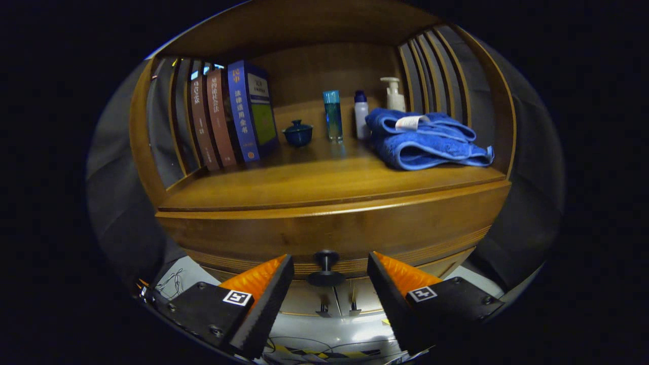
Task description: Pull open the drawer, take out the items inside it, and place them on the countertop above the cabinet.
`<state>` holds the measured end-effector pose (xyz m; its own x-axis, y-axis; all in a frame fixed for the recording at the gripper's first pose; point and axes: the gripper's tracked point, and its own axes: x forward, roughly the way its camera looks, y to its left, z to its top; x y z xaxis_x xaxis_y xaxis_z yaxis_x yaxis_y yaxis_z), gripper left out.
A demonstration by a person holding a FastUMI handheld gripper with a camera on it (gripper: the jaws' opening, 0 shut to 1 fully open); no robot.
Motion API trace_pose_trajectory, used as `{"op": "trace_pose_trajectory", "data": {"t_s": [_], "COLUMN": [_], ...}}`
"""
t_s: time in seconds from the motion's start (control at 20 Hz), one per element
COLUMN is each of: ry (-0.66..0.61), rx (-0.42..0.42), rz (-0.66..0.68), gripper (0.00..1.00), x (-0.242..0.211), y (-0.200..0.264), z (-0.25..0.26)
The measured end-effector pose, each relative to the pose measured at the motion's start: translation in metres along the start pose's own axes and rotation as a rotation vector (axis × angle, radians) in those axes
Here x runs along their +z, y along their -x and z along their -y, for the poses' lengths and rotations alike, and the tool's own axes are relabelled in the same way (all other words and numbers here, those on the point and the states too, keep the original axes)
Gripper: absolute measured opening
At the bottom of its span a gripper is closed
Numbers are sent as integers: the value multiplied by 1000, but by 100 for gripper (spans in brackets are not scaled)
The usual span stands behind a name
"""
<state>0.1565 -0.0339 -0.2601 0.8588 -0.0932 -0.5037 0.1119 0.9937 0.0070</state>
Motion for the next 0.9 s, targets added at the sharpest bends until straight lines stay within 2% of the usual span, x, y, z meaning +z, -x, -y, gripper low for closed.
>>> {"op": "trace_pose_trajectory", "data": {"t_s": [0.15, 0.3, 0.4, 0.6, 0.9], "ry": [7, 19, 16, 33, 53], "rx": [-3, -7, -1, -5, -15], "rz": [-33, -37, -40, -40, -85], "gripper": [84, 51, 42, 32, 32], "x": [-11, -14, -12, -13, -23], "y": [-12, -12, -14, -14, 3], "z": [0, 1, 1, 0, 2]}}
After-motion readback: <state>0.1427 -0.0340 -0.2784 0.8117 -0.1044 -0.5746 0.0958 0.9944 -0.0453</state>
